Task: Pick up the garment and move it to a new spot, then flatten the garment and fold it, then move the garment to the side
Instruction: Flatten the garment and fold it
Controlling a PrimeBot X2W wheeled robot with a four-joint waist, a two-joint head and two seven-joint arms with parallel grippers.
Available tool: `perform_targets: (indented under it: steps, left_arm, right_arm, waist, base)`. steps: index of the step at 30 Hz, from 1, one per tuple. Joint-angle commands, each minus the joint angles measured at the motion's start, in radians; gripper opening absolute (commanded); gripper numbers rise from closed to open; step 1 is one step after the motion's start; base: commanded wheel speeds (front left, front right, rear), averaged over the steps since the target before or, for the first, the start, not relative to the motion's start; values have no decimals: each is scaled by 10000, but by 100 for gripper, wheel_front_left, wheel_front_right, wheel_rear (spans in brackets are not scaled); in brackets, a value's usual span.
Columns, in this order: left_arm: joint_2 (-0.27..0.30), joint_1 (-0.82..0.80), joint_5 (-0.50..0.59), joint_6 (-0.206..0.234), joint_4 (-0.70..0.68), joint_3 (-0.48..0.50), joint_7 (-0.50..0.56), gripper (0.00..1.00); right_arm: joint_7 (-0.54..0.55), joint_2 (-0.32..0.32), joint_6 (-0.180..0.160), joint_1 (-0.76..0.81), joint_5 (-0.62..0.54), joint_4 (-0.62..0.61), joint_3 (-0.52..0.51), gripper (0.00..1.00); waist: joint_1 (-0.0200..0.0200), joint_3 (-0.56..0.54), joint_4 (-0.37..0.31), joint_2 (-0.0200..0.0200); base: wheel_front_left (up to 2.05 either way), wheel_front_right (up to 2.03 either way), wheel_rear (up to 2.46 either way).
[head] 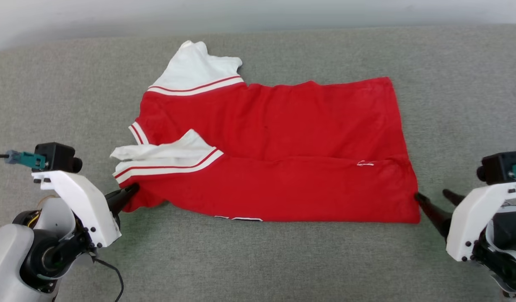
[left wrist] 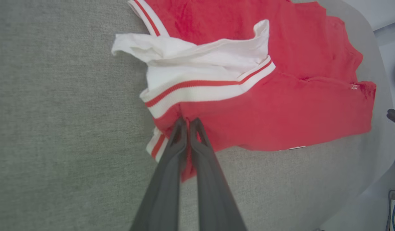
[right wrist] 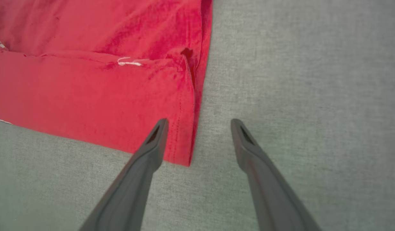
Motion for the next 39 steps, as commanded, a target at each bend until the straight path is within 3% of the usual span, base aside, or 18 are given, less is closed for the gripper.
perform_targets:
  steps: [1,10,11,12,28,39]
  left_arm:
    - [13,-147,75,16,-73,-26,5,0]
    - [-223,-432,200,-68,-200,-275,37,0]
    - [-242,-429,194,-72,-172,-298,36,0]
    - [-260,-426,187,-97,-141,-312,26,0]
    - [-191,-108,185,-274,-113,-254,-269,0]
    - [-152,1236,76,119,-459,-394,-464,0]
  right_arm:
    - [202,-12,-8,-167,-30,123,28,100]
    - [1326,338,-8,-753,109,1580,530,100]
    - [1434,328,-8,-739,28,1720,628,41]
    - [1501,352,-8,-711,57,1826,703,0]
    - [1143,-109,-6,-1121,475,1291,857,0]
    - [1356,-198,-6,-112,494,864,797,0]
  waist:
    - [-1,218,173,0]
    - [-1,666,527,0]
    - [-1,671,537,0]
    - [-1,664,541,0]
    - [-1,-202,390,0]
    - [-1,-1904,335,0]
  base:
    - [0,0,0]
    - [0,0,0]
    - [0,0,0]
    - [0,0,0]
    - [0,0,0]
    - [0,0,0]
